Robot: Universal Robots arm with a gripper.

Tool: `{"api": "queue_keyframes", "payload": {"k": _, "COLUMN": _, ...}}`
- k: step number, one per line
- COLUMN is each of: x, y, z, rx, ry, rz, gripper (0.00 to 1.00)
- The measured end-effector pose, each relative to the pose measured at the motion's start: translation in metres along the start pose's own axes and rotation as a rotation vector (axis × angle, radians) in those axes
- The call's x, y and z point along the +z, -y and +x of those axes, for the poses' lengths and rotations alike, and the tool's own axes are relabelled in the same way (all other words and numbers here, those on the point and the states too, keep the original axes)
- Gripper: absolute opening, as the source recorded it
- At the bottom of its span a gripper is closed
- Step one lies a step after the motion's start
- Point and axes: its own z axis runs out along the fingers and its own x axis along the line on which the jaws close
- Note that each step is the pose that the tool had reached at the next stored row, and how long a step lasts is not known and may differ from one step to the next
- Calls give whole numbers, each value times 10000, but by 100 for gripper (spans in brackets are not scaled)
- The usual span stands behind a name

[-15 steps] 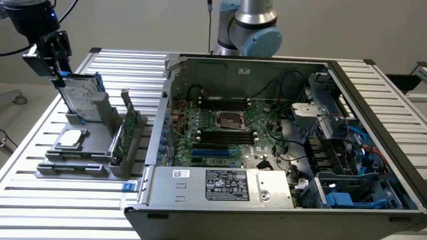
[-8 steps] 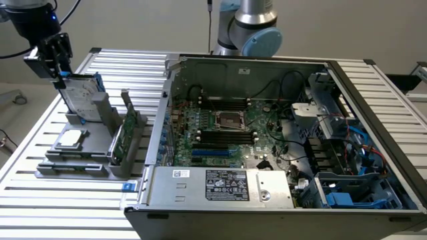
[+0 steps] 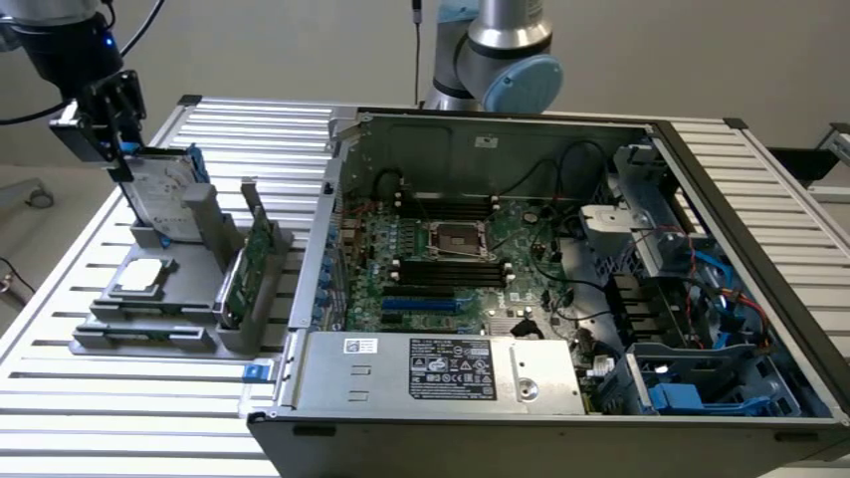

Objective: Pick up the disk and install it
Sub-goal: 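Pick up the disk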

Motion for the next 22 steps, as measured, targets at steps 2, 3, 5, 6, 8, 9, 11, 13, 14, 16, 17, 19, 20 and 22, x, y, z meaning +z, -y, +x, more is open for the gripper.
{"api": "queue_keyframes", "payload": {"k": 2, "x": 6, "y": 0, "z": 13, "rx": 13, "ry": 28, "rz": -7, "gripper": 54}}
{"api": "queue_keyframes", "payload": {"k": 3, "x": 7, "y": 0, "z": 17, "rx": 26, "ry": 34, "rz": -15, "gripper": 54}}
{"api": "queue_keyframes", "payload": {"k": 5, "x": 7, "y": 0, "z": 24, "rx": 55, "ry": 46, "rz": -35, "gripper": 54}}
{"api": "queue_keyframes", "payload": {"k": 6, "x": 8, "y": -1, "z": 26, "rx": 67, "ry": 54, "rz": -42, "gripper": 54}}
{"api": "queue_keyframes", "payload": {"k": 8, "x": 9, "y": -1, "z": 27, "rx": 82, "ry": 81, "rz": -48, "gripper": 54}}
{"api": "queue_keyframes", "payload": {"k": 9, "x": 9, "y": -1, "z": 29, "rx": 86, "ry": 95, "rz": -50, "gripper": 54}}
{"api": "queue_keyframes", "payload": {"k": 11, "x": 9, "y": -1, "z": 29, "rx": 93, "ry": 124, "rz": -50, "gripper": 54}}
{"api": "queue_keyframes", "payload": {"k": 13, "x": 9, "y": -1, "z": 31, "rx": 93, "ry": 167, "rz": -49, "gripper": 52}}
{"api": "queue_keyframes", "payload": {"k": 14, "x": 10, "y": 0, "z": 31, "rx": 93, "ry": 187, "rz": -46, "gripper": 45}}
{"api": "queue_keyframes", "payload": {"k": 16, "x": 11, "y": 1, "z": 34, "rx": 94, "ry": 219, "rz": -45, "gripper": 38}}
{"api": "queue_keyframes", "payload": {"k": 17, "x": 10, "y": 1, "z": 35, "rx": 95, "ry": 228, "rz": -45, "gripper": 38}}
{"api": "queue_keyframes", "payload": {"k": 19, "x": 11, "y": 1, "z": 39, "rx": 94, "ry": 239, "rz": -45, "gripper": 38}}
{"api": "queue_keyframes", "payload": {"k": 20, "x": 11, "y": 1, "z": 40, "rx": 95, "ry": 242, "rz": -45, "gripper": 38}}
{"api": "queue_keyframes", "payload": {"k": 22, "x": 12, "y": 1, "z": 44, "rx": 96, "ry": 248, "rz": -45, "gripper": 38}}
